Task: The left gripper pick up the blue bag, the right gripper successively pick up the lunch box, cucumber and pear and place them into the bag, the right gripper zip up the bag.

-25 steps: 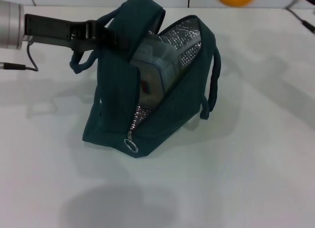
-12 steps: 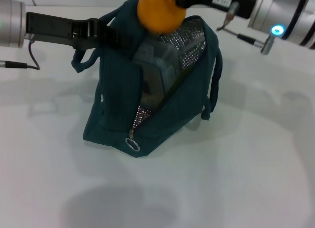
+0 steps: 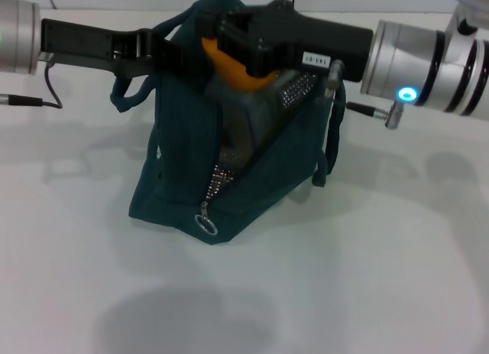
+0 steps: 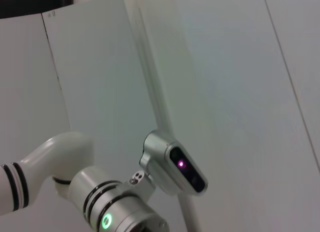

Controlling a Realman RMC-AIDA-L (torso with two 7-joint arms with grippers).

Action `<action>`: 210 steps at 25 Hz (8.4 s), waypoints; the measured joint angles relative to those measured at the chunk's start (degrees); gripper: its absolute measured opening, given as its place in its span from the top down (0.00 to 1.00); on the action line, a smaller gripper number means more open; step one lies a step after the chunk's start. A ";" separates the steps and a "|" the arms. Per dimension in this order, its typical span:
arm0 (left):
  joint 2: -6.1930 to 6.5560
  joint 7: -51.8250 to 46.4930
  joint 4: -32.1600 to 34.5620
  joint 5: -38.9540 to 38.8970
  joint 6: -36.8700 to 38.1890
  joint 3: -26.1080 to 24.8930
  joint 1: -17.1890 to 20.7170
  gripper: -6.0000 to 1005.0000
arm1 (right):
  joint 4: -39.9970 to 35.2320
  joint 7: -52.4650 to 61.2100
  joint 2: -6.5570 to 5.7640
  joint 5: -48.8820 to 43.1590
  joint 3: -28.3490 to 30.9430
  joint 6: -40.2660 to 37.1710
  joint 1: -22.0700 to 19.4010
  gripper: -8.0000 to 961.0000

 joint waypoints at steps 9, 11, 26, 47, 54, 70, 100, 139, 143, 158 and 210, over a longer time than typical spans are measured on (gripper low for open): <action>-0.29 0.00 0.03 -0.05 0.00 -0.03 0.00 0.95 | 0.17 -0.02 0.00 1.50 -1.44 -1.18 -2.03 0.96; -0.37 0.00 0.04 -0.05 0.00 -0.02 0.00 0.95 | 0.13 -0.09 -0.01 1.50 -1.71 -1.27 -2.25 0.96; -0.45 -0.06 0.15 -0.06 0.26 0.01 0.19 0.95 | -0.82 -2.60 -0.03 4.55 -1.60 -5.08 -5.49 0.83; -0.27 -0.35 0.44 -0.03 0.54 0.01 0.34 0.95 | 13.18 18.18 -1.23 4.75 18.16 -18.02 -19.16 0.32; -0.36 -0.32 0.42 -0.03 0.53 0.01 0.10 0.95 | 23.92 32.03 -0.90 1.93 16.43 -21.82 -15.20 0.32; -0.61 -0.08 0.30 -0.13 0.62 0.01 -0.12 0.95 | 26.00 38.46 0.00 1.43 13.32 -17.06 -8.86 0.32; -0.61 0.19 0.08 0.01 0.62 0.10 -1.21 0.95 | 25.32 33.66 -0.01 1.57 10.70 -12.86 -7.36 0.52; -1.84 0.36 -0.03 -1.38 4.07 0.02 0.56 0.95 | 22.74 21.05 -1.26 1.86 18.63 -26.89 -11.13 0.99; -3.11 0.48 -0.47 -1.68 4.58 0.02 1.27 0.95 | 22.44 21.01 -2.76 1.38 18.89 -27.68 -11.96 0.99; -4.19 2.43 -6.56 -1.16 -0.40 0.01 1.37 0.95 | 23.23 22.87 -3.56 -4.38 18.61 -26.22 -10.59 0.98; -4.30 3.34 -6.86 -1.09 -0.70 1.42 1.68 0.95 | 30.28 -36.82 -0.58 -16.19 18.62 -36.07 -22.27 0.08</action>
